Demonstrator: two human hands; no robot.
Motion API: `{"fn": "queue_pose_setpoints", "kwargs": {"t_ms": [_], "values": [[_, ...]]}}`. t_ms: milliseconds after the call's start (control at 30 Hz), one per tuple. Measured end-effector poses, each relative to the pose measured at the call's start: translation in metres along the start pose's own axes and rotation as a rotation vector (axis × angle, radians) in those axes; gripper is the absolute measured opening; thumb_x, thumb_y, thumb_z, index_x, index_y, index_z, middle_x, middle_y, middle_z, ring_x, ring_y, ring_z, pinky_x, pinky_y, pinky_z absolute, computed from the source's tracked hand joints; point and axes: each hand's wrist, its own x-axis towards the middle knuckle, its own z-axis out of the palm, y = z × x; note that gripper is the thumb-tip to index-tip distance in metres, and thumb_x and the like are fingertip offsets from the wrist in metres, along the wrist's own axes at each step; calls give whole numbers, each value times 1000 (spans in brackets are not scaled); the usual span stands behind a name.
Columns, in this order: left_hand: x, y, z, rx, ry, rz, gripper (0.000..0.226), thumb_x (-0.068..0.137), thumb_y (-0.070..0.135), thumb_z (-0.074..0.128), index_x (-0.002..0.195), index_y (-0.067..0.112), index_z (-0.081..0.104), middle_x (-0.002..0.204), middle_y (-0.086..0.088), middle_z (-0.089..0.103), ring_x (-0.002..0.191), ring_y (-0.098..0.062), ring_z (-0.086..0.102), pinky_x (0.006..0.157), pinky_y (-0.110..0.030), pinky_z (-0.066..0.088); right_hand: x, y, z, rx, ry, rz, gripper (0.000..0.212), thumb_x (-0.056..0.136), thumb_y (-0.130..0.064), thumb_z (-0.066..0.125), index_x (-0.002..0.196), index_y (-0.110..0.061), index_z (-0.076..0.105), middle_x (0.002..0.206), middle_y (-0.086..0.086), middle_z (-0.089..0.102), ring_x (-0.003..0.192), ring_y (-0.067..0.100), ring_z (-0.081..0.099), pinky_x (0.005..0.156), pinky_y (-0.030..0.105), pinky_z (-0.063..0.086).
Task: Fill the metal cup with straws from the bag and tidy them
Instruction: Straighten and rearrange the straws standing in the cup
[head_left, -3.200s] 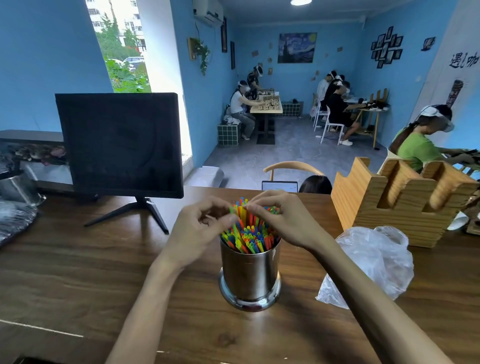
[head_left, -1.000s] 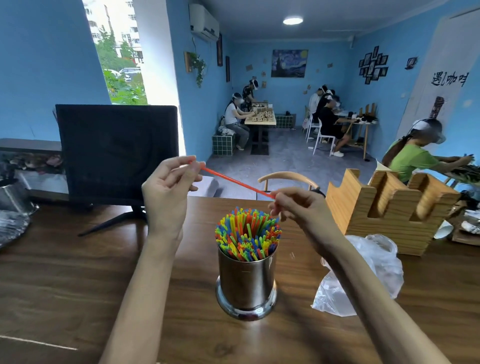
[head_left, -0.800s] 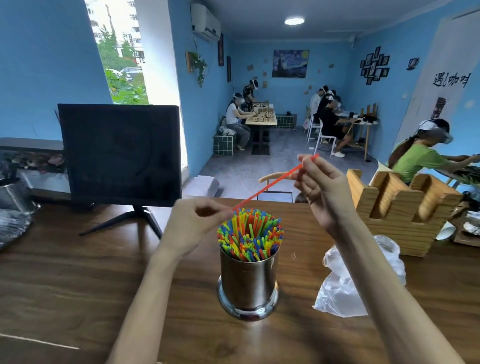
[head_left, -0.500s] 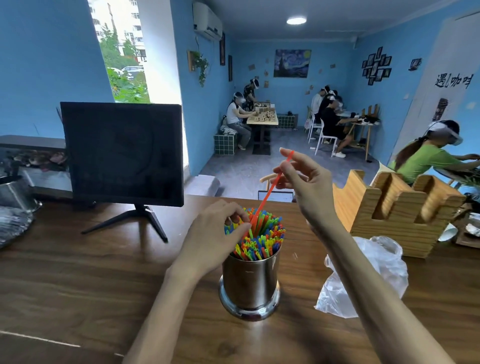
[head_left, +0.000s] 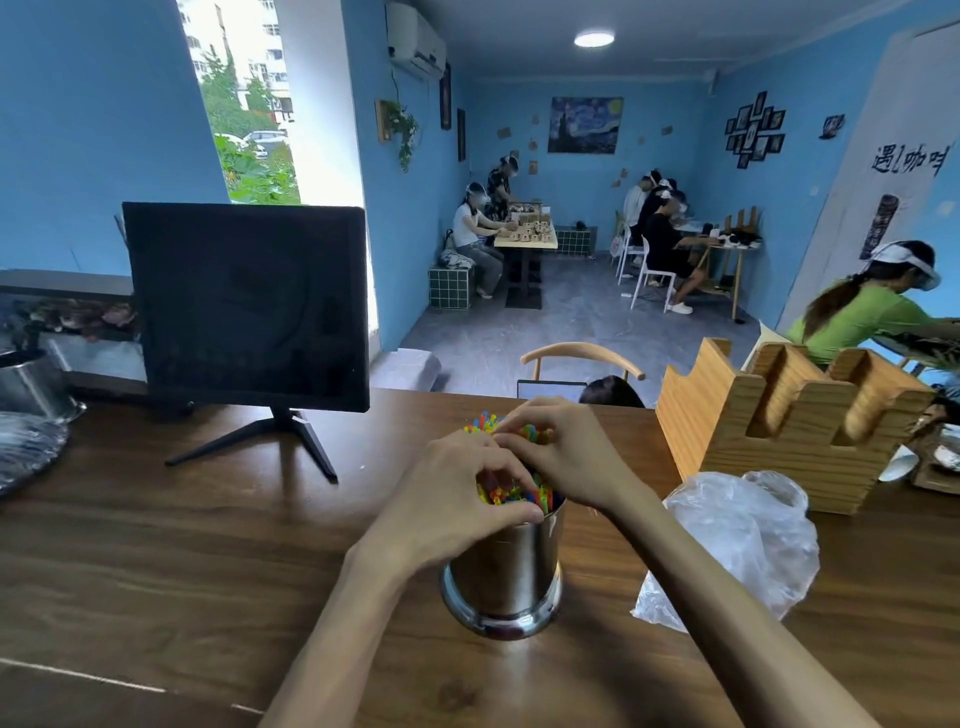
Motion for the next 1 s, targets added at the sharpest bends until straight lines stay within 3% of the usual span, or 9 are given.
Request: {"fn": "queue_pose_setpoints", "kwargs": {"t_ms": [167,267,333,433,533,633,733,833,1000], "values": [[3,4,3,1,-7,15,21,71,52,83,85,38,76,92,25,67,100,1,56,84,-21,42,-1,2,-5,57,-54,46,4,89,-27,77,88,-26,81,97,-12,75,98,4,67,93,39,51],[4,7,3,-110,50,12,13,78,44,81,89,39,76,94,21,71,100,-2,62,87,-23,47,-5,-2,-9,111,-47,74,16,97,-29,69,106,-23,80,107,-10,75,103,4,67,96,40,52],[6,8,-3,-236,153,-15,10,84,38,79,93,41,75,96,18,74,96,-6,68,81,-21,51,-11,-4,-11,150,-19,75,22,101,-31,63,116,-23,77,111,-10,74,107,2,66,97,39,53],[16,12,-16,-475,398,-10,19,92,21,75,97,39,74,93,12,78,85,-8,73,73,-18,52,-17,-9,-16,317,-34,99,25,104,-34,56,115,-23,76,109,-6,77,108,8,69,98,38,54],[25,17,-32,-638,651,10,16,95,16,72,100,31,74,92,6,79,78,-3,71,66,-13,51,-20,-15,-22,461,-91,99,24,103,-37,54,107,-30,77,101,-1,78,105,11,71,95,27,53],[32,13,-40,-707,828,-22,13,96,18,71,103,28,73,94,4,80,80,-7,72,66,-17,52,-18,-14,-31,545,-80,99,20,100,-28,60,106,-21,78,93,1,77,96,7,70,86,18,52],[33,4,-42,-757,935,-64,11,97,20,71,107,22,73,96,-4,79,69,-8,67,62,-20,51,-18,-8,-38,538,-118,136,19,99,-27,65,112,-22,77,100,-2,76,98,10,69,84,22,55],[31,-2,-37,-768,1012,-98,12,95,26,73,107,24,73,95,-6,78,64,-10,65,57,-21,50,-21,-5,-37,514,-161,146,14,92,-24,75,105,-27,77,97,-6,72,93,12,67,82,29,57],[30,-9,-27,-763,1111,-174,7,89,28,78,93,26,72,87,-3,79,63,-11,69,52,-20,49,-21,-3,-38,604,-63,148,16,80,-29,85,91,-20,78,88,4,75,70,17,71,60,24,54]]}}
